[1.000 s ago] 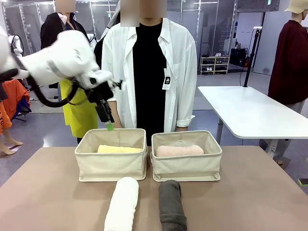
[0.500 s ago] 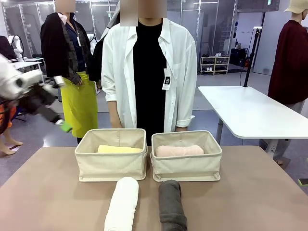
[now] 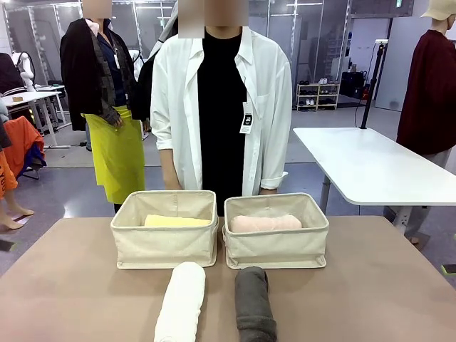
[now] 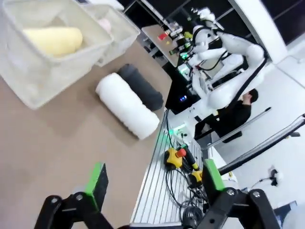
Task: Divide the towels into two baskets.
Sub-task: Pick up one hotel-folded towel from the bottom of the table and place it in the Fabric basket indicated by the person.
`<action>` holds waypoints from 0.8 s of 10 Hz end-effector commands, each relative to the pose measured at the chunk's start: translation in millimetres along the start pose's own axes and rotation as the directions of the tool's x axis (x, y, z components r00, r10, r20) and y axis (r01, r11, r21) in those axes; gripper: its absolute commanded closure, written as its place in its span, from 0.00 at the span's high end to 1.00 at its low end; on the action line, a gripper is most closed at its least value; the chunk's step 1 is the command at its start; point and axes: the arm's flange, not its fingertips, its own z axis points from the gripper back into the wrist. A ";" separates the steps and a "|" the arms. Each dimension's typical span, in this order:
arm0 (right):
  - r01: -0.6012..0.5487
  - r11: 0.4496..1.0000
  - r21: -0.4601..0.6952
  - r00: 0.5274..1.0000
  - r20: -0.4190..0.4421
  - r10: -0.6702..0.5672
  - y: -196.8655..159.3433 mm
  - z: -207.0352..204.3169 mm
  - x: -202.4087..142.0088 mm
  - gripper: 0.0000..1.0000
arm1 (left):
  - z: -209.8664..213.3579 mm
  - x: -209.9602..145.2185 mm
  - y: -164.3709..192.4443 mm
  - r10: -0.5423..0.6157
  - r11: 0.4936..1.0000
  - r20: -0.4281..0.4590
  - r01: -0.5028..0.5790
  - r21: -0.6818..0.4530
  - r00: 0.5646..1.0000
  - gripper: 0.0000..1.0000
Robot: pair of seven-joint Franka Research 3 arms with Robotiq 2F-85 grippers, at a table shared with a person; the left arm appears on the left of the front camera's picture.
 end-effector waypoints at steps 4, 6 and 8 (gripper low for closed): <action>-0.001 1.000 -0.007 1.000 -0.001 0.001 2.6 -1.0 -3.1 1.00 | 28.7 -37.2 7.7 0.060 0.997 0.000 -0.060 0.043 0.998 1.00; -0.001 1.000 -0.007 1.000 -0.001 0.001 2.6 -1.0 -3.1 1.00 | 28.7 -37.2 7.7 0.060 0.997 0.000 -0.060 0.043 0.998 1.00; -0.001 1.000 -0.007 1.000 -0.001 0.001 2.6 -1.0 -3.1 1.00 | 28.7 -37.2 7.7 0.060 0.997 0.000 -0.060 0.043 0.998 1.00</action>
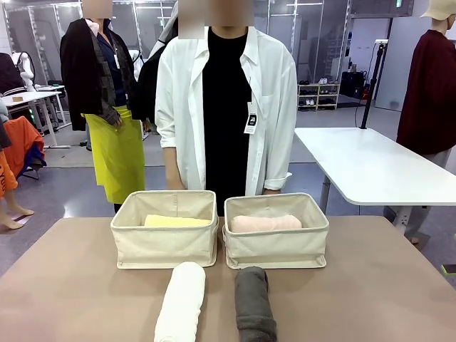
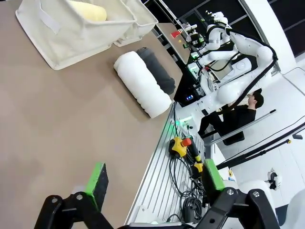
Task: Divide the towels into two baskets.
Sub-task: Pick up one hotel-folded towel from the bottom of the table and place it in the Fabric basket indicated by the person.
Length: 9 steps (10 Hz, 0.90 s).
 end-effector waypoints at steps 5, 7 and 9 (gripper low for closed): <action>-0.002 1.000 -0.008 1.000 -0.001 0.002 2.7 -0.9 -3.1 1.00 | -1.1 0.4 -5.0 -0.010 1.000 0.020 0.010 -0.010 1.000 1.00; -0.002 1.000 -0.008 1.000 -0.001 0.002 2.7 -0.9 -3.1 1.00 | -1.1 0.4 -5.0 -0.010 1.000 0.020 0.010 -0.010 1.000 1.00; -0.002 1.000 -0.008 1.000 -0.001 0.002 2.7 -0.9 -3.1 1.00 | -1.1 0.4 -5.0 -0.010 1.000 0.020 0.010 -0.010 1.000 1.00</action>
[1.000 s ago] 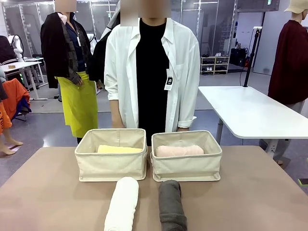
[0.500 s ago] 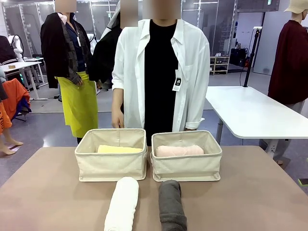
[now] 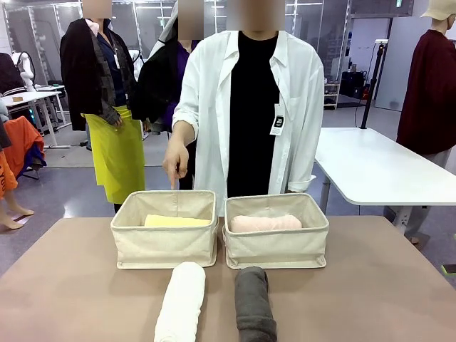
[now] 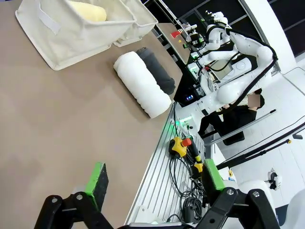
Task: Divide the towels into two baskets.
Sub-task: Pick up one hotel-folded towel from the bottom of the table and place it in the Fabric basket indicated by the person.
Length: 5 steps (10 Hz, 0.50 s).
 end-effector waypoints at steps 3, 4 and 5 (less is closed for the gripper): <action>-0.002 1.000 -0.008 1.000 -0.001 0.002 2.7 -0.9 -3.1 1.00 | -1.0 0.4 -4.8 -0.010 1.000 0.020 0.010 -0.009 1.000 1.00; -0.002 1.000 -0.008 1.000 -0.001 0.002 2.7 -0.9 -3.1 1.00 | 0.0 0.0 0.0 0.000 1.000 0.000 0.000 0.000 1.000 1.00; -0.002 1.000 -0.008 1.000 -0.001 0.002 2.7 -0.9 -3.1 1.00 | -22.8 9.1 -14.8 -0.018 0.999 -0.049 0.020 0.049 0.999 1.00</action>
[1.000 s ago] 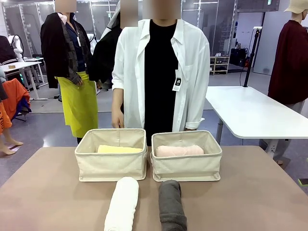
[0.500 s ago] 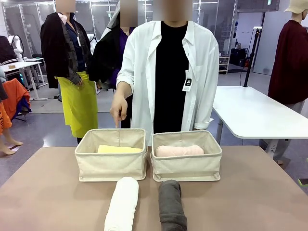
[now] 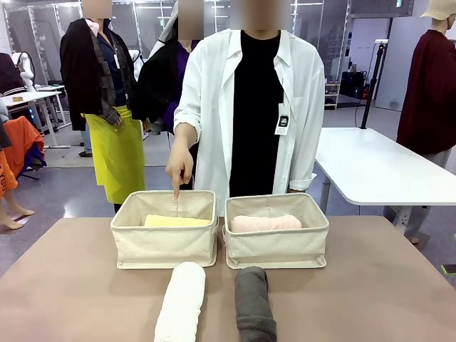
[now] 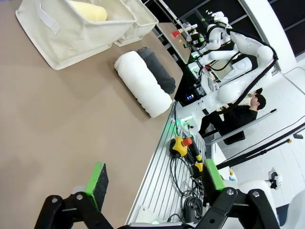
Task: Divide the towels into two baskets.
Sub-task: Pick up one hotel-folded towel from the bottom of the table and place it in the Fabric basket indicated by the person.
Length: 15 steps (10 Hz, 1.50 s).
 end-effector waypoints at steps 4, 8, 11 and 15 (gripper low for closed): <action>-0.002 1.000 -0.008 1.000 0.000 0.002 2.7 -0.8 -3.1 1.00 | -143.4 42.5 -83.5 0.005 0.997 -0.158 0.007 0.075 0.987 1.00; -0.002 1.000 -0.008 1.000 0.000 0.002 2.7 -0.8 -3.1 1.00 | -248.9 44.5 -130.2 0.063 0.961 -0.203 -0.005 0.276 0.977 1.00; -0.002 1.000 -0.008 1.000 0.000 0.002 2.7 -0.8 -3.1 1.00 | -317.2 51.3 -142.2 0.156 0.913 -0.282 -0.030 0.406 0.947 1.00; -0.002 1.000 -0.008 1.000 0.000 0.002 2.7 -0.8 -3.1 1.00 | -383.7 32.9 -127.6 0.231 0.808 -0.207 -0.069 0.586 0.951 1.00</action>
